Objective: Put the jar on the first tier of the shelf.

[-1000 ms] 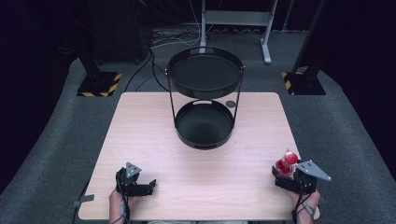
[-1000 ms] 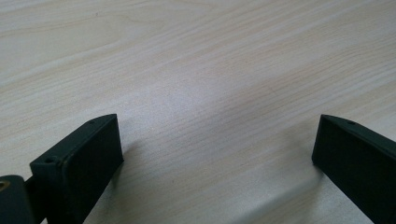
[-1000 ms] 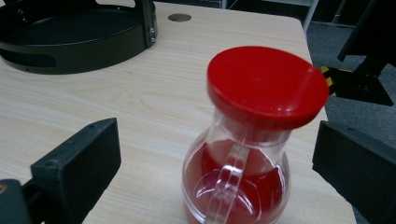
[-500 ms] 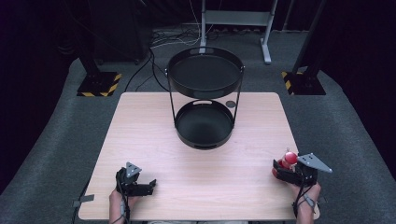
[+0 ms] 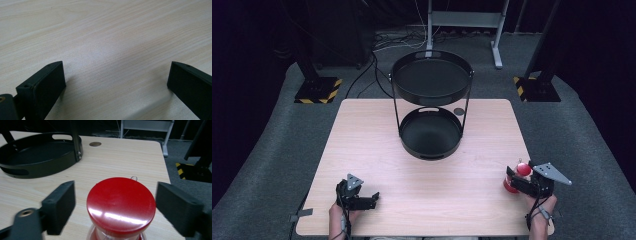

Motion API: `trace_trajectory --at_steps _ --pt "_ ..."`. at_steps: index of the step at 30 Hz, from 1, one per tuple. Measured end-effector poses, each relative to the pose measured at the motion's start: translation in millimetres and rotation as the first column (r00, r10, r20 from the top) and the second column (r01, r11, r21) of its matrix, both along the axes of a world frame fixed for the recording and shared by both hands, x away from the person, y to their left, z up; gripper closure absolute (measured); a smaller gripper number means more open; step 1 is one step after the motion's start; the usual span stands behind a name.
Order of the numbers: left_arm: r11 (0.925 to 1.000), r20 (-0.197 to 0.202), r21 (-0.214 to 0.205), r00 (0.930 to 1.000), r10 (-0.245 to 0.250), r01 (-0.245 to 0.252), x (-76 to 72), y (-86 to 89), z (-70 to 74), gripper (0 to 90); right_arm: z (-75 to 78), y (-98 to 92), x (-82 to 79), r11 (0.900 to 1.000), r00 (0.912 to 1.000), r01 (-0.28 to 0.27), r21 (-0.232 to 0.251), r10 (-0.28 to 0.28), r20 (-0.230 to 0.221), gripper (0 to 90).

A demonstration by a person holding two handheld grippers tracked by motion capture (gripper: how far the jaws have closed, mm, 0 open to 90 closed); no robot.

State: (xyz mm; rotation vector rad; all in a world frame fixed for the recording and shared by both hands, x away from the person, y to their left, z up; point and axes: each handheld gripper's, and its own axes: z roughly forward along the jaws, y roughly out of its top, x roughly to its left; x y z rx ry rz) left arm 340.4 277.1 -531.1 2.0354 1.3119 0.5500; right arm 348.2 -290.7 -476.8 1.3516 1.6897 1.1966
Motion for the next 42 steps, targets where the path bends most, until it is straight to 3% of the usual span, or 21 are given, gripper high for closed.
trace_trajectory --at_steps 4,16,29,42 --pt "1.0000 0.000 0.000 1.0000 0.000 0.000 0.0 0.0 0.0 1.4 0.1 -1.5 -3.2 0.9997 1.0000 0.004 0.024 -0.004 0.005 31.8" --pt "1.0000 0.000 0.000 1.0000 0.000 0.000 0.0 0.0 0.0 1.4 3.4 -2.5 -7.2 0.9993 0.9998 0.013 0.035 -0.013 0.018 47.3" --pt "1.0000 0.000 0.000 1.0000 0.000 0.000 0.0 0.0 0.0 1.4 9.6 -0.5 -9.3 0.9996 0.9995 0.014 0.024 -0.014 0.030 48.3" --pt "1.0000 0.001 0.000 1.0000 0.000 0.000 -0.1 0.0 0.0 1.4 16.4 12.6 -8.2 0.9993 0.9988 -0.034 0.014 0.034 0.036 48.2"
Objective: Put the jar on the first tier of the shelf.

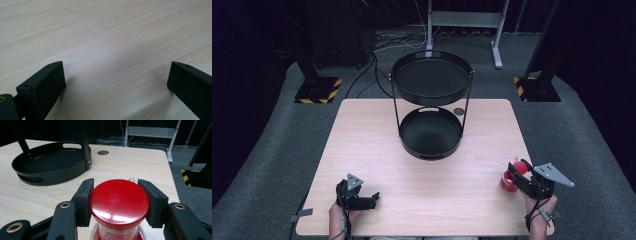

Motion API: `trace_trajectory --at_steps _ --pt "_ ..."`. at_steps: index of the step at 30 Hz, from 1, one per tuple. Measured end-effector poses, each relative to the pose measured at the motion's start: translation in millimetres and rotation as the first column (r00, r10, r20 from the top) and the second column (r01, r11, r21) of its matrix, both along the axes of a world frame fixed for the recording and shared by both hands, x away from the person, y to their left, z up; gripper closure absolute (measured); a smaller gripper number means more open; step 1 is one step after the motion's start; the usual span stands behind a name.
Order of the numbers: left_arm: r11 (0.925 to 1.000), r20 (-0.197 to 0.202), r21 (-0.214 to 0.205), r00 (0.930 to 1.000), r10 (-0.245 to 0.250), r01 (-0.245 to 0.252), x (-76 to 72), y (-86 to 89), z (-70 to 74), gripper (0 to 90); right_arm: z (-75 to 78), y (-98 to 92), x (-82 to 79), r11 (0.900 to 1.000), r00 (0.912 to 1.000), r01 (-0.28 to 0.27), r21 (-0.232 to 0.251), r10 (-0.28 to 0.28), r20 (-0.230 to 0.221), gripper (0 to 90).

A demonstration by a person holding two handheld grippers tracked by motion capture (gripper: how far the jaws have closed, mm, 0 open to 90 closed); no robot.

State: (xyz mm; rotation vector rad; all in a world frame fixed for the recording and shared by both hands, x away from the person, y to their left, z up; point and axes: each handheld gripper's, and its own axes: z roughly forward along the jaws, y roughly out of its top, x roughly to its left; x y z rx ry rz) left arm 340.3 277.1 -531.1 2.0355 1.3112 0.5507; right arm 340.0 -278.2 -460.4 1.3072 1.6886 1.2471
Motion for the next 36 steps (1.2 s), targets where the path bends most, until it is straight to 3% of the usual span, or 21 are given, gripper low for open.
trace_trajectory --at_steps 36 --pt "1.0000 0.001 0.002 1.0000 -0.001 0.001 -0.1 0.0 0.1 1.4 8.5 48.5 14.0 0.9924 0.9923 -0.123 -0.011 0.123 0.012 48.3"
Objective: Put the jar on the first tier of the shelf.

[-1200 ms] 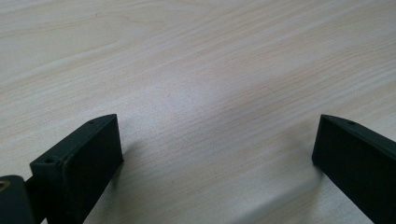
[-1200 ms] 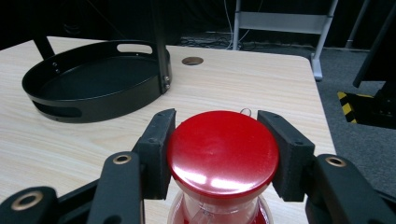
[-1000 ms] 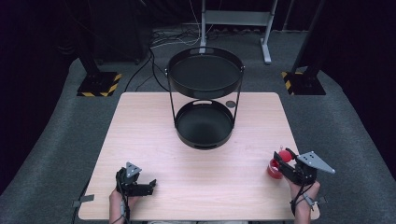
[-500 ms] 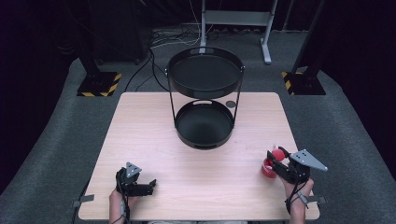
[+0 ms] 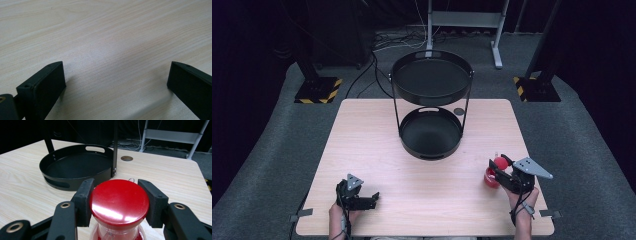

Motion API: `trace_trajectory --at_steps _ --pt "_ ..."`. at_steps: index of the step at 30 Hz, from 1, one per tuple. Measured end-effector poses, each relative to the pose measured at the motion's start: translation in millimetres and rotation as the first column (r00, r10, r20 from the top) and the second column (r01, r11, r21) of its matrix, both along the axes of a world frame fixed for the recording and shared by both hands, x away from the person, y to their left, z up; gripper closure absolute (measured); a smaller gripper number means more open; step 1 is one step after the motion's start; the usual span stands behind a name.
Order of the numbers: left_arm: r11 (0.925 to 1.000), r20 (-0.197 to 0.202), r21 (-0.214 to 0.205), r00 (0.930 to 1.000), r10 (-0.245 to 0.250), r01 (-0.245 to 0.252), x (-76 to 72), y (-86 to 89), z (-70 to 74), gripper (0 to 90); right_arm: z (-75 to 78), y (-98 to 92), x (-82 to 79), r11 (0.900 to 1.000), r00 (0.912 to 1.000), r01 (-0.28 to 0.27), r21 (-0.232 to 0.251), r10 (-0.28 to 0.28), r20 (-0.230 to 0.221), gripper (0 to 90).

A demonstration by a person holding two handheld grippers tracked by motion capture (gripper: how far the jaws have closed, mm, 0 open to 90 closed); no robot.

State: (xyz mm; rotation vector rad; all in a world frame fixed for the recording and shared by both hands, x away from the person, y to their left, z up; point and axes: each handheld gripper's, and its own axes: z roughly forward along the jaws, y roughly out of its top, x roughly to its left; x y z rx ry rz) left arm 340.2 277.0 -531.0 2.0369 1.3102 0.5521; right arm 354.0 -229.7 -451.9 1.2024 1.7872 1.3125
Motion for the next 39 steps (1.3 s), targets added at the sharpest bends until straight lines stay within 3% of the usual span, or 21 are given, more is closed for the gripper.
trace_trajectory --at_steps 39 --pt "1.0000 -0.001 -0.002 1.0000 0.000 0.000 0.1 0.0 -0.1 1.5 10.4 47.6 23.5 0.9937 0.9936 -0.112 -0.005 0.112 0.014 48.3"
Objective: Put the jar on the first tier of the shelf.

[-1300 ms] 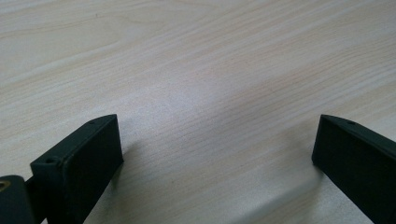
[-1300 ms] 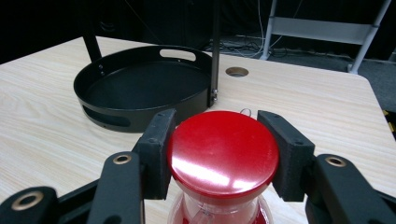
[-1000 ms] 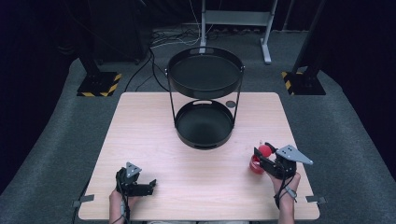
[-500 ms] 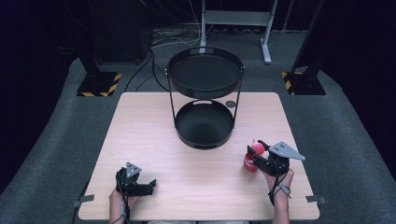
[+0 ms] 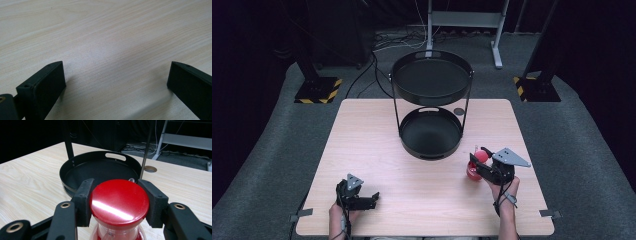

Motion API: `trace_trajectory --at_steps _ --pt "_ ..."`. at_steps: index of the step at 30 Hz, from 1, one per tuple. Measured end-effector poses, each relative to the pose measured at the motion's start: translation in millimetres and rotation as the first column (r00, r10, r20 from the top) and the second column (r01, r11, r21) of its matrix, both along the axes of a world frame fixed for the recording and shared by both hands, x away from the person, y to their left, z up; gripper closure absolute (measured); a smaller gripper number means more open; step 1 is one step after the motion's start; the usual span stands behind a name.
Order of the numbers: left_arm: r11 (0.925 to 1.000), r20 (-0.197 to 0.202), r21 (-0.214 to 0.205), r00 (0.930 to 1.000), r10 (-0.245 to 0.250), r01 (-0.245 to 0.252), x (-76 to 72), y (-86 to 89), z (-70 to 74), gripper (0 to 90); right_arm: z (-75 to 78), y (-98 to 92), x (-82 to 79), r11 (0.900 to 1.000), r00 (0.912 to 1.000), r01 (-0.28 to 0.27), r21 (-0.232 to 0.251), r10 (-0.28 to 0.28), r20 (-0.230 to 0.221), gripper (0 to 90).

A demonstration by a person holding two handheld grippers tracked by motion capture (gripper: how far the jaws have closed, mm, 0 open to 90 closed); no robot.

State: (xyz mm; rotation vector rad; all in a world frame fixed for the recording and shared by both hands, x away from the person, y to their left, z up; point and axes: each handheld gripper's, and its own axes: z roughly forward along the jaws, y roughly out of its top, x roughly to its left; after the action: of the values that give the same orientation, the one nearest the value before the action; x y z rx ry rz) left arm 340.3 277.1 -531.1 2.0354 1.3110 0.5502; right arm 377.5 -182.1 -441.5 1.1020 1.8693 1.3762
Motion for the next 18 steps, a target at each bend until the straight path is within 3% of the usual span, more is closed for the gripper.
trace_trajectory --at_steps 18 --pt "1.0000 0.001 0.001 1.0000 -0.001 0.001 -0.2 -0.1 0.1 1.6 5.9 16.7 12.8 0.9994 0.9994 -0.035 0.005 0.035 0.008 48.3"
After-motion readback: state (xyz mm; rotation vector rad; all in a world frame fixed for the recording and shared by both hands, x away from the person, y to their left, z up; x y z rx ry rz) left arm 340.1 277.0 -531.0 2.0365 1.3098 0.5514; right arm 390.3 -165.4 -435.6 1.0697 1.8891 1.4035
